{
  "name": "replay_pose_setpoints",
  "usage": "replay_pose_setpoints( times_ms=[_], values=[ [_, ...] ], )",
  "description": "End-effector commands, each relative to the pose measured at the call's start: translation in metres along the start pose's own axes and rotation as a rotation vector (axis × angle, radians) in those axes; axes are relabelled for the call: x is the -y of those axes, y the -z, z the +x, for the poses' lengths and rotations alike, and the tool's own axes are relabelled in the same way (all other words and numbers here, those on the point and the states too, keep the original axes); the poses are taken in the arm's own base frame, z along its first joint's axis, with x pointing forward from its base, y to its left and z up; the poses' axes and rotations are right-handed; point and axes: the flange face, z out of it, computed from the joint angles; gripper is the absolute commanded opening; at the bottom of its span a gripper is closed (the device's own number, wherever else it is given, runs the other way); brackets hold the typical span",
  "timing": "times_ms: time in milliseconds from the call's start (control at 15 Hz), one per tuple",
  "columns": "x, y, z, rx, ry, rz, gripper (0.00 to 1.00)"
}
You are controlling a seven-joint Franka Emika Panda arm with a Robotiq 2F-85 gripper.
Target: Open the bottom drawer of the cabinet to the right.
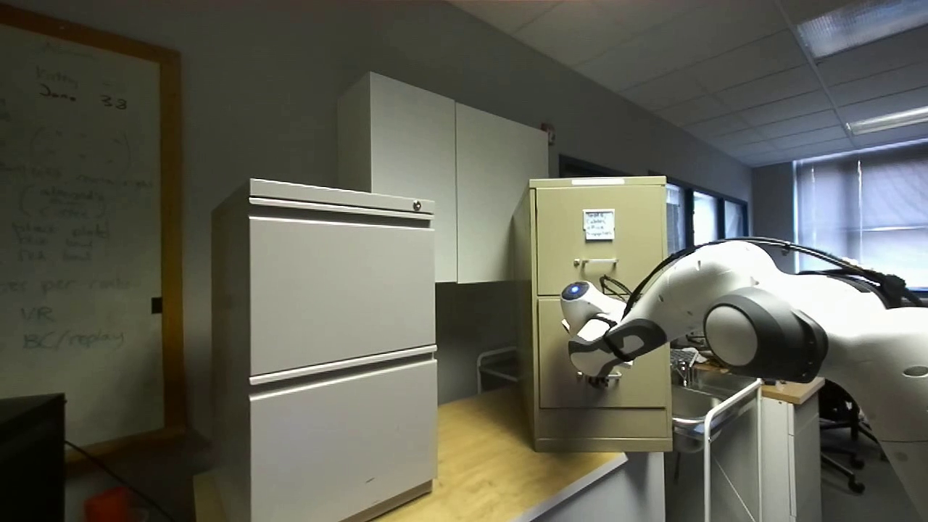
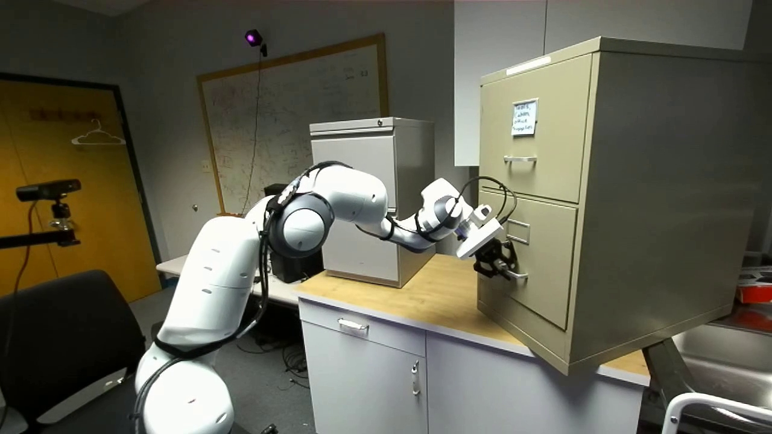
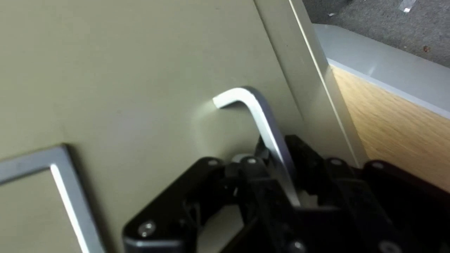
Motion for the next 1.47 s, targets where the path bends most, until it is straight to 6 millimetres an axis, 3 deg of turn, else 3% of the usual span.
replay_pose_setpoints(
  times_ms=[0, 533, 1400],
  values=[
    [0.069, 0.018, -0.005, 0.021, 0.044, 0.145, 0.05],
    [0.095, 0.047, -0.036, 0.035, 0.078, 0.195, 0.05],
    [0.161, 0.1, -0.088, 0.079, 0.142, 0.285, 0.05]
  ],
)
